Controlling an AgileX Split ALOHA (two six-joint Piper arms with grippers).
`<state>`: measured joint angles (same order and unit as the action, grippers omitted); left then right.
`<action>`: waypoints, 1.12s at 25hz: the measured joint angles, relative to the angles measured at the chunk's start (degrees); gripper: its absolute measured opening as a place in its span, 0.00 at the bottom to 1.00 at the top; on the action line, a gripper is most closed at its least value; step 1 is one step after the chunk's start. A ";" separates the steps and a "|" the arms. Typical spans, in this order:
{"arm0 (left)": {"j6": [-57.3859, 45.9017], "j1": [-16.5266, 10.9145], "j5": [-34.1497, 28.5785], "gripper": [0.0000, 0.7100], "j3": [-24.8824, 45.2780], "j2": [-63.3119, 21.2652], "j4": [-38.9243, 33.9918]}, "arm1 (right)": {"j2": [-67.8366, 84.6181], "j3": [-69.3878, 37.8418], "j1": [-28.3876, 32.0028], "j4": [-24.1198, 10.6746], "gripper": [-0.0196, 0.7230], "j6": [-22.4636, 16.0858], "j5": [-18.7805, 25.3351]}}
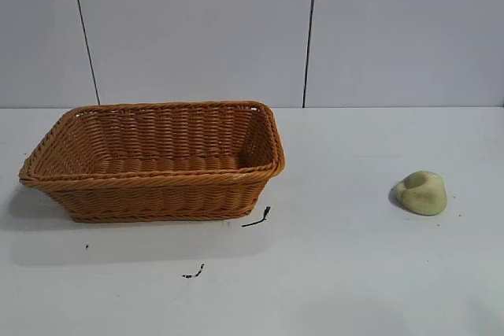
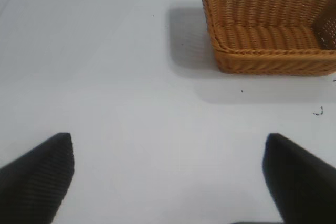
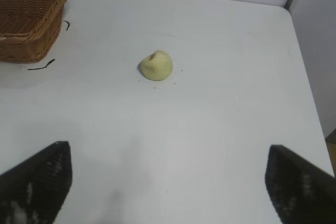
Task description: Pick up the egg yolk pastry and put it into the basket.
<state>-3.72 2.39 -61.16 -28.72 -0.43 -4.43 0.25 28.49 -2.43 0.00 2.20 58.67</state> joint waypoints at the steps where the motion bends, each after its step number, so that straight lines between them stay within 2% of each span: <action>1: 0.00 0.00 0.00 0.98 0.00 0.00 0.00 | 0.00 0.00 0.00 0.00 0.96 0.00 0.00; 14: 0.00 0.00 0.00 0.98 0.00 0.00 0.00 | -1.49 0.22 0.00 0.00 0.96 0.00 0.05; 18: 0.00 0.00 0.00 0.98 0.00 0.00 0.00 | -10.90 4.31 0.00 0.63 0.96 0.00 0.18; 28: 0.00 0.00 0.00 0.98 0.00 0.00 0.00 | -48.56 21.66 0.00 0.58 0.96 0.00 -0.12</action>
<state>-3.72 2.39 -61.16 -28.72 -0.43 -4.43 -48.30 50.15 -2.43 0.58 2.20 58.54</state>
